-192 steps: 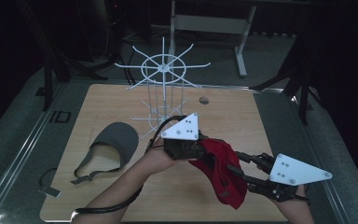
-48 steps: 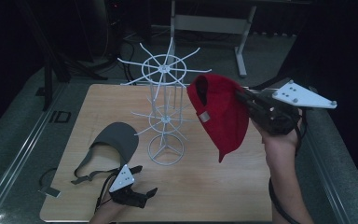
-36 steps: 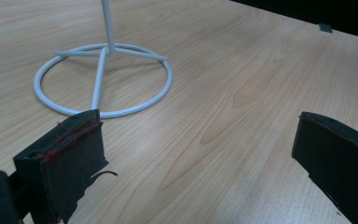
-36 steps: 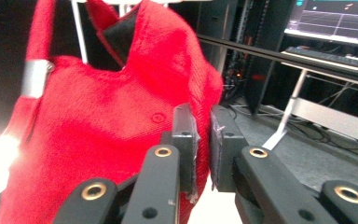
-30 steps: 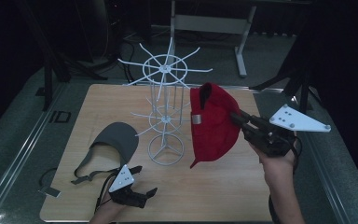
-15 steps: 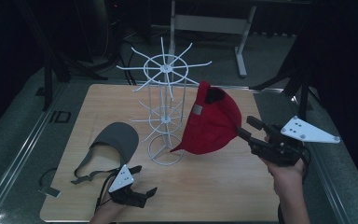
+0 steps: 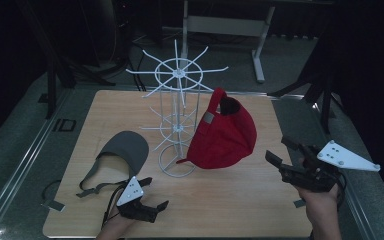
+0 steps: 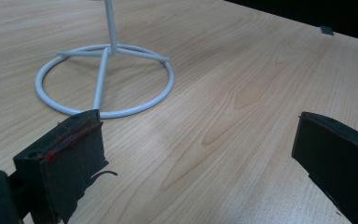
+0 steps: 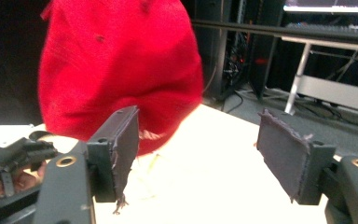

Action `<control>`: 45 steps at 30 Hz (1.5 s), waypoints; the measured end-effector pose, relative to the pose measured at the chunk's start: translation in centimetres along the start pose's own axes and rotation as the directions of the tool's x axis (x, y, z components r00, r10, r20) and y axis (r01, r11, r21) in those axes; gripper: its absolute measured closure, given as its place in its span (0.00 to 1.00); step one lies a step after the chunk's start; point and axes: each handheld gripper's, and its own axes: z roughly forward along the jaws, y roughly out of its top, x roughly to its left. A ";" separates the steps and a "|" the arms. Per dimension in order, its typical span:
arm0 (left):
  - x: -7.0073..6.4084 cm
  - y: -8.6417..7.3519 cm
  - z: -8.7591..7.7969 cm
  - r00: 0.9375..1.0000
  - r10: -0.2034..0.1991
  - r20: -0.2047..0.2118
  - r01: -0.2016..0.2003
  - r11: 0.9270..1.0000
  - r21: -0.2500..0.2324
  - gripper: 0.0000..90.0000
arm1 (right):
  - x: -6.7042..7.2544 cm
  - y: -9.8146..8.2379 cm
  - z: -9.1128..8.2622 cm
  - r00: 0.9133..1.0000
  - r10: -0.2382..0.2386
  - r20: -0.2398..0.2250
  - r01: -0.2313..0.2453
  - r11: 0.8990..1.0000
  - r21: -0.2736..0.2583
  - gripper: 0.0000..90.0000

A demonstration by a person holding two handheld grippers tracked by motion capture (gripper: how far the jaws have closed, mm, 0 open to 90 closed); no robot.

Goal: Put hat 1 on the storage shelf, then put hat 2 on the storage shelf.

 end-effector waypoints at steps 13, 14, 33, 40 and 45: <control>-0.1 -0.1 0.0 1.000 0.005 -0.007 -0.005 1.000 0.000 0.03 | -2.6 -4.8 -0.1 0.995 0.087 0.043 -0.089 0.995 0.051 0.37; -0.1 -0.1 0.0 1.000 0.005 -0.007 -0.005 1.000 0.000 0.03 | -2.6 -4.8 -0.1 0.995 0.087 0.043 -0.089 0.995 0.051 0.37; -0.2 -0.1 -0.2 1.000 0.012 -0.016 -0.012 1.000 -0.007 0.03 | -6.0 -14.1 2.0 0.964 0.114 0.239 -0.153 0.976 0.153 0.17; -0.2 -0.1 -0.1 0.999 0.000 -0.035 0.000 1.000 -0.021 0.03 | -7.5 -16.9 2.0 0.946 0.098 0.310 -0.165 0.966 0.199 0.16; -0.4 0.0 -0.2 0.999 -0.006 -0.041 0.005 0.999 -0.038 0.03 | -7.7 -18.1 2.1 0.947 0.099 0.305 -0.169 0.963 0.212 0.16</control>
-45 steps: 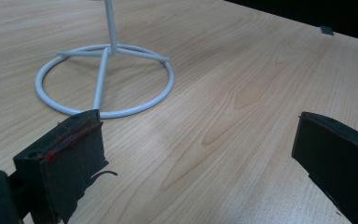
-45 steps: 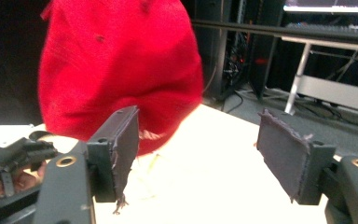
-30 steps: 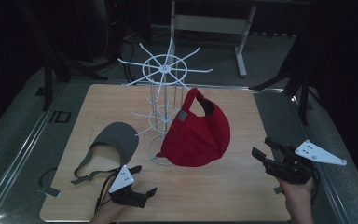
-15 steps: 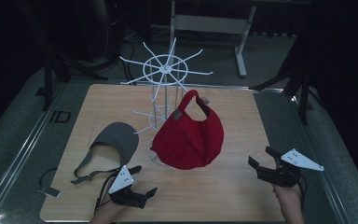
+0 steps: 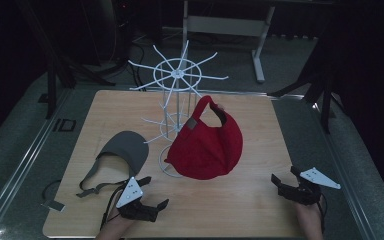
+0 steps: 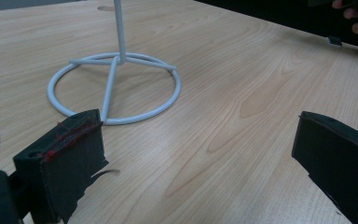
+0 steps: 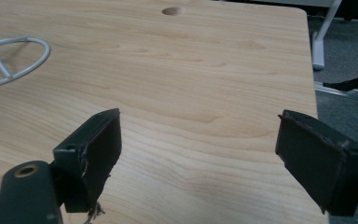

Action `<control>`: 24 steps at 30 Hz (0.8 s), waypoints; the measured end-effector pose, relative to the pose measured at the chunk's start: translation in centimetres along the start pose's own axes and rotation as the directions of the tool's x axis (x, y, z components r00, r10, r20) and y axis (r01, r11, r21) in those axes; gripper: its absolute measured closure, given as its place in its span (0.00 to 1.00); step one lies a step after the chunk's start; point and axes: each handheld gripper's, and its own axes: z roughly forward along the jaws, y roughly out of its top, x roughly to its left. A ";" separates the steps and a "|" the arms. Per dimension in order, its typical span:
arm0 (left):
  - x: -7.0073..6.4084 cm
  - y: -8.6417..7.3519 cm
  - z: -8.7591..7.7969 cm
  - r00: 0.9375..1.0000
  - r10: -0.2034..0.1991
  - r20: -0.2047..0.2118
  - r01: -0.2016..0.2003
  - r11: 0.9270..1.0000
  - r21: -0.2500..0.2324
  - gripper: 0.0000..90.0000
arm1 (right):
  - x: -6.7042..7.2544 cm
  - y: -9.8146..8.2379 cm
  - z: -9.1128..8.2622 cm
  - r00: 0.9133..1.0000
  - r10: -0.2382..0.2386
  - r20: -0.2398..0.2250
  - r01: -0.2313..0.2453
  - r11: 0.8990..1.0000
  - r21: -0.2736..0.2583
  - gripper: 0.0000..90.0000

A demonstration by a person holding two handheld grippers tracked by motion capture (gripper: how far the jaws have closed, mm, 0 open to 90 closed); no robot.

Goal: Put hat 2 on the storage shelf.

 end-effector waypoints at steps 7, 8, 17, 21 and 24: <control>0.0 -0.2 -0.7 1.000 -0.018 -0.017 0.018 1.000 -0.009 0.03 | -0.2 -1.0 0.6 0.999 0.005 0.036 -0.004 1.000 -0.013 0.16; 0.1 -0.2 -0.9 1.000 -0.024 -0.017 0.024 1.000 -0.006 0.03 | -0.3 -1.1 0.6 0.999 0.009 0.034 -0.009 1.000 -0.010 0.16; 0.9 -1.0 -3.2 0.996 0.010 -0.092 -0.007 0.999 0.033 0.04 | -0.8 -1.9 1.1 0.998 0.038 0.043 -0.038 0.999 -0.010 0.16; 1.7 -1.2 -4.6 0.991 -0.008 -0.135 0.012 1.000 0.029 0.04 | -0.7 -2.0 1.2 0.998 0.046 0.040 -0.045 0.999 -0.014 0.16; 2.3 -1.5 -5.6 0.987 -0.028 -0.161 0.035 0.999 0.038 0.05 | -0.7 -2.1 1.3 0.998 0.041 0.042 -0.041 0.999 -0.009 0.16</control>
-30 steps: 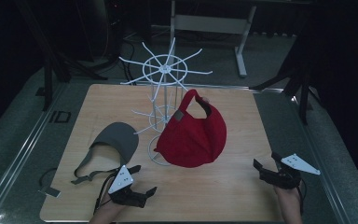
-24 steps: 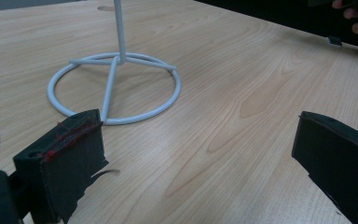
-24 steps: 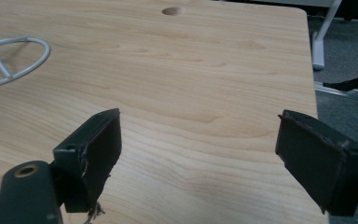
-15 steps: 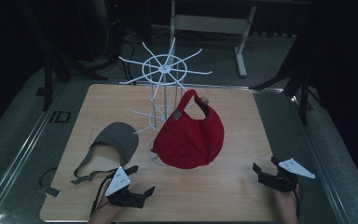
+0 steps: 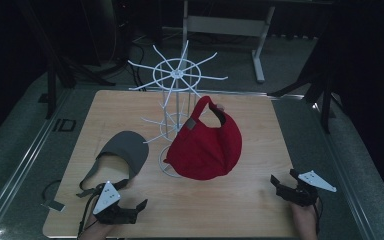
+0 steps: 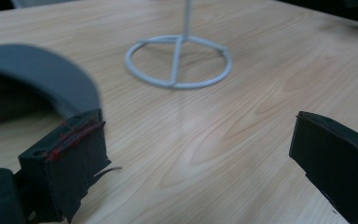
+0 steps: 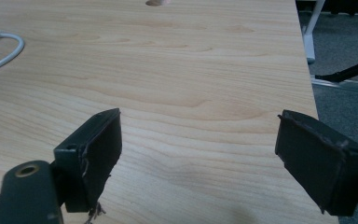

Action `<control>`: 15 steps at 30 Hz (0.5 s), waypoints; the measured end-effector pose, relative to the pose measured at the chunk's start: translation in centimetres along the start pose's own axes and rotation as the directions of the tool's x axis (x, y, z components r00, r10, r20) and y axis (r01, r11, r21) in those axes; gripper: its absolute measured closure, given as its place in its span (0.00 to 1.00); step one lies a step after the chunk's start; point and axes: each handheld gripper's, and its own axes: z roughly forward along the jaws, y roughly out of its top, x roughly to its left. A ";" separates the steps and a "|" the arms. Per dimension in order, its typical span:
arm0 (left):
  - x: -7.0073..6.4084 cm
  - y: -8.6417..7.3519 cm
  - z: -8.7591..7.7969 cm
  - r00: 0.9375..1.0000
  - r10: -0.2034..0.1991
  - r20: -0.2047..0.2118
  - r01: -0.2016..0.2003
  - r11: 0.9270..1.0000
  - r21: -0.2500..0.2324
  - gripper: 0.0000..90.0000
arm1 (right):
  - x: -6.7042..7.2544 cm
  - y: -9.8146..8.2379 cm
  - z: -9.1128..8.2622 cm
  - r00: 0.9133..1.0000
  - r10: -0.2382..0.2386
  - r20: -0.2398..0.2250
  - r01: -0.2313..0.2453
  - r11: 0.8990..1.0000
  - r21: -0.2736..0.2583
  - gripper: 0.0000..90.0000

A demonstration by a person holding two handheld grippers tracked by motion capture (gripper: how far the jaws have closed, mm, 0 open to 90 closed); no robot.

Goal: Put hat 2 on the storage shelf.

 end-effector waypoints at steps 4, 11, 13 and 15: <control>1.0 -0.3 -1.3 0.999 -0.046 -0.028 0.047 0.998 0.029 0.05 | 0.1 0.0 0.0 1.000 -0.007 -0.004 0.007 1.000 0.003 0.16; 2.9 -1.0 -4.3 0.989 -0.055 -0.137 0.058 0.998 0.019 0.05 | 0.0 0.0 -0.1 1.000 0.007 -0.010 -0.007 1.000 -0.001 0.16; 3.7 -1.2 -4.9 0.981 -0.061 -0.183 0.068 0.997 0.034 0.05 | 0.0 0.0 0.0 1.000 0.007 -0.012 -0.007 1.000 0.000 0.16; 4.6 -1.4 -5.4 0.971 -0.074 -0.225 0.086 0.995 0.046 0.05 | 0.0 0.0 0.0 1.000 0.005 -0.014 -0.005 1.000 0.002 0.16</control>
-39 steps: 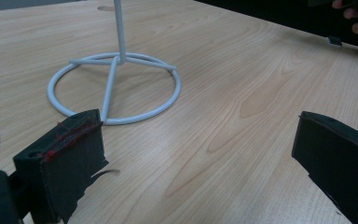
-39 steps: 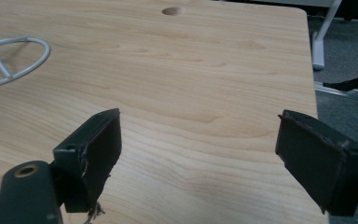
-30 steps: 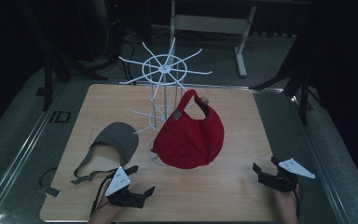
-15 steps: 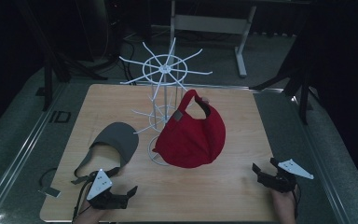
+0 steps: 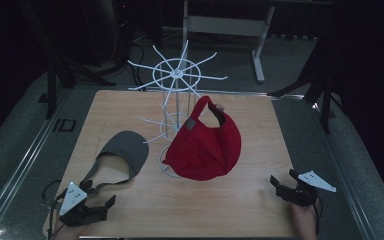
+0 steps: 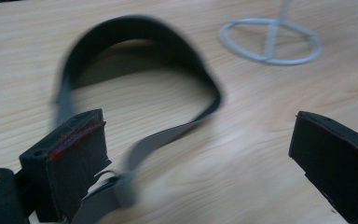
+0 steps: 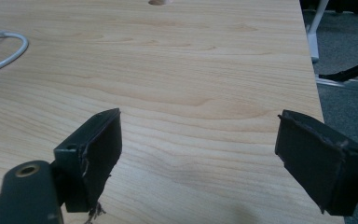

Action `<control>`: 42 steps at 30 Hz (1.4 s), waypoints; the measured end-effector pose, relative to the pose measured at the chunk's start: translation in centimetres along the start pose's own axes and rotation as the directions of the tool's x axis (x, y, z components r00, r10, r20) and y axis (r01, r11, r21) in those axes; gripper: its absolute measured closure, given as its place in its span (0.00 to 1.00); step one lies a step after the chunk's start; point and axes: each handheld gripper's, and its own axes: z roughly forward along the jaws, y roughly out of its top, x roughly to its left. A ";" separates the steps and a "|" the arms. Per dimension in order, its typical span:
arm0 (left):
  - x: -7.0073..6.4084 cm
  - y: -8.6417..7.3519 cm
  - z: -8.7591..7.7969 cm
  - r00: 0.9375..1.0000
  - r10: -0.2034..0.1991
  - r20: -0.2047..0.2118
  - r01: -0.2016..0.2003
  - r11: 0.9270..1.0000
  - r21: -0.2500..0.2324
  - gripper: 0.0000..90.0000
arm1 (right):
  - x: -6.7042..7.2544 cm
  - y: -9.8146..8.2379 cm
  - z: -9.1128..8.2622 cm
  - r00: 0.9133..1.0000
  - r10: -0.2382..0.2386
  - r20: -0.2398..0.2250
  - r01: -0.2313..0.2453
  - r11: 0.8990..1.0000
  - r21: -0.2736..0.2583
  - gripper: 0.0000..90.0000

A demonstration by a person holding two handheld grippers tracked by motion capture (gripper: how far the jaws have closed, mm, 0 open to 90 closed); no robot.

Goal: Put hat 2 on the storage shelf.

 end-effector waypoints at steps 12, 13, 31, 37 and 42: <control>2.5 -1.4 0.8 0.985 -0.074 -0.153 0.089 0.992 0.090 0.05 | 0.0 -0.1 0.1 1.000 -0.003 -0.011 0.003 1.000 0.008 0.16; 2.7 -1.3 1.0 0.984 -0.072 -0.165 0.089 0.991 0.100 0.05 | 0.0 -0.1 0.1 1.000 -0.004 -0.013 0.004 1.000 0.007 0.16; 3.4 -0.8 3.1 0.985 -0.029 -0.169 0.070 0.967 0.243 0.28 | 0.0 -0.1 0.1 1.000 0.000 -0.013 0.000 1.000 0.014 0.16; 3.4 -0.5 3.5 0.986 -0.038 -0.164 0.075 0.972 0.225 0.59 | 0.0 -0.1 0.2 1.000 -0.002 -0.008 0.002 1.000 0.020 0.16; 3.4 -0.2 3.9 0.984 -0.059 -0.165 0.095 0.971 0.219 0.88 | 0.0 -0.2 0.2 1.000 -0.001 -0.011 0.001 1.000 0.023 0.16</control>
